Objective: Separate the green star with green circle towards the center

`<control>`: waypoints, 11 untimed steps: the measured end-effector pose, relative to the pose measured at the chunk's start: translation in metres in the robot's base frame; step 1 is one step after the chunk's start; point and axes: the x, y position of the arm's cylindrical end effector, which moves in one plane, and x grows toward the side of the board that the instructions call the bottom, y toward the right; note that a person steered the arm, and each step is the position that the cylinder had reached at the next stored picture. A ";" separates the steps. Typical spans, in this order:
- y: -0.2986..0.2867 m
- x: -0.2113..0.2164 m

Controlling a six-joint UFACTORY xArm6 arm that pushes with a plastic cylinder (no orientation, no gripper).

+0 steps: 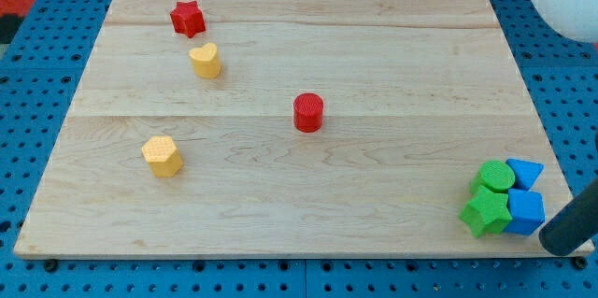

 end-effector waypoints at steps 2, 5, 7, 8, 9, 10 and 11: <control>-0.017 0.000; -0.043 -0.031; -0.081 -0.065; -0.105 -0.082; -0.134 -0.098; -0.168 -0.114; -0.199 -0.133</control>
